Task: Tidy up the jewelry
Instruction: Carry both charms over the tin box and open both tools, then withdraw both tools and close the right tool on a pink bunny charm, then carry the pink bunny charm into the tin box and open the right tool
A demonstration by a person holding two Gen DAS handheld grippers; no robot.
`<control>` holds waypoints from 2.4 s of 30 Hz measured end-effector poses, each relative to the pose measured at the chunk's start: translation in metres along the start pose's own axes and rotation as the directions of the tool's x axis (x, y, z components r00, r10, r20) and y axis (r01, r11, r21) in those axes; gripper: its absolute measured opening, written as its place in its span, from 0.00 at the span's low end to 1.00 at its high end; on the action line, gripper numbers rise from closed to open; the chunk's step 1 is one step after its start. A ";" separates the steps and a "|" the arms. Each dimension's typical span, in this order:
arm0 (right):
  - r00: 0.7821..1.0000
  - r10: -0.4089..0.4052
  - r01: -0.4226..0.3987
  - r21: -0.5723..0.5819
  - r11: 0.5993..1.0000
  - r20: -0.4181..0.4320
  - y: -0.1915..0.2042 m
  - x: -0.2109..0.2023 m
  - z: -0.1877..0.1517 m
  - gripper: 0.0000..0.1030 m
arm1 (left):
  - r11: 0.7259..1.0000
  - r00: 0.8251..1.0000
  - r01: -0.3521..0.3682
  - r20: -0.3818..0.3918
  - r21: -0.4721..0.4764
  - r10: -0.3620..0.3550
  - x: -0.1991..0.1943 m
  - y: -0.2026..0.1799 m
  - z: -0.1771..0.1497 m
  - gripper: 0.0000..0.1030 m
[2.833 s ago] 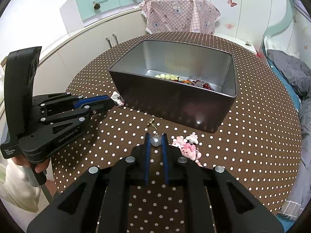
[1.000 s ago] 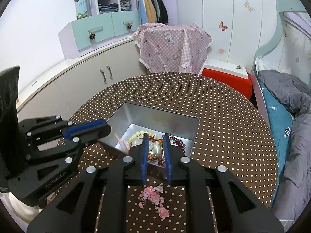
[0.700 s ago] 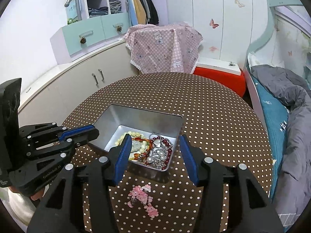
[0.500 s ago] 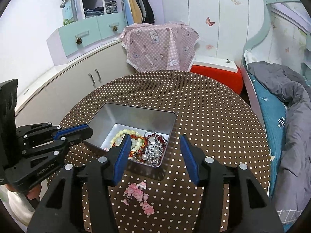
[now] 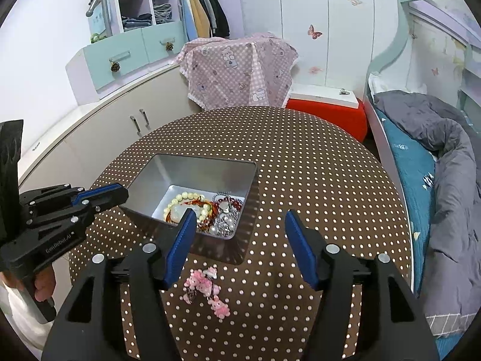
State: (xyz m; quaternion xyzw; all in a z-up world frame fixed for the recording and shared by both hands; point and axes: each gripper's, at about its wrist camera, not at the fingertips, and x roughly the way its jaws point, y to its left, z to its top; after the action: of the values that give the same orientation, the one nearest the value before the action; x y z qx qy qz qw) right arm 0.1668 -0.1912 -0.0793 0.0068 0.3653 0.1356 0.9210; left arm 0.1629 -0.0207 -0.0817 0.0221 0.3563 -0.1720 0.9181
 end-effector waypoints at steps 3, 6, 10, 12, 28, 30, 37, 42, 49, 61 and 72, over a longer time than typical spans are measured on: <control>1.000 -0.007 0.007 0.009 1.000 -0.007 -0.002 -0.004 -0.008 0.59 | 1.000 1.000 -0.005 -0.011 -0.004 0.005 -0.001 0.001 -0.002 0.07; 1.000 -0.014 0.015 0.020 1.000 -0.023 -0.005 -0.005 -0.018 0.59 | 1.000 1.000 0.000 -0.018 -0.010 0.000 -0.003 0.001 -0.006 0.07; 0.998 -0.024 0.026 0.038 0.999 -0.059 -0.010 -0.003 -0.031 0.59 | 1.000 1.000 0.003 -0.027 -0.013 -0.003 -0.007 0.002 -0.010 0.07; 0.996 -0.025 0.028 0.038 0.999 -0.082 -0.009 0.001 -0.040 0.59 | 1.000 0.999 0.005 -0.035 -0.017 -0.006 -0.009 0.002 -0.014 0.07; 0.982 -0.013 -0.002 -0.077 0.997 -0.187 0.023 0.027 -0.075 0.26 | 1.000 0.996 0.023 -0.091 -0.020 -0.025 0.001 0.000 -0.045 0.71; 0.983 -0.036 0.017 -0.107 0.994 -0.180 0.026 0.027 -0.077 0.15 | 1.000 0.994 0.027 -0.109 -0.011 -0.028 0.008 -0.001 -0.048 0.71; 0.983 -0.023 0.008 -0.087 0.996 -0.181 0.019 0.023 -0.079 0.14 | 0.998 0.990 0.060 -0.131 0.018 -0.057 0.025 -0.013 -0.050 0.70; 0.985 -0.043 0.034 -0.058 0.998 -0.165 0.009 0.016 -0.074 0.14 | 0.997 0.988 0.070 -0.139 0.036 -0.065 0.037 -0.021 -0.047 0.52; 0.988 -0.062 0.058 -0.031 0.998 -0.143 -0.005 0.007 -0.072 0.14 | 0.998 0.988 0.051 -0.150 0.033 -0.045 0.051 -0.024 -0.045 0.25; 0.990 -0.061 0.059 -0.020 0.998 -0.126 -0.009 0.003 -0.066 0.14 | 0.999 0.989 0.042 -0.144 0.033 -0.037 0.047 -0.019 -0.044 0.08; 0.997 -0.051 0.048 -0.047 0.998 -0.052 -0.004 -0.008 -0.041 0.14 | 0.998 0.996 0.042 -0.080 0.047 -0.038 0.019 -0.018 -0.036 0.08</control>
State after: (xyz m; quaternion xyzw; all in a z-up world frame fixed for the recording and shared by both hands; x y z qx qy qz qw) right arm 0.1347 -0.2009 -0.1043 -0.0271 0.3866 0.1212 0.9139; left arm 0.1463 -0.0371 -0.1199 0.0442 0.3884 -0.1980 0.8989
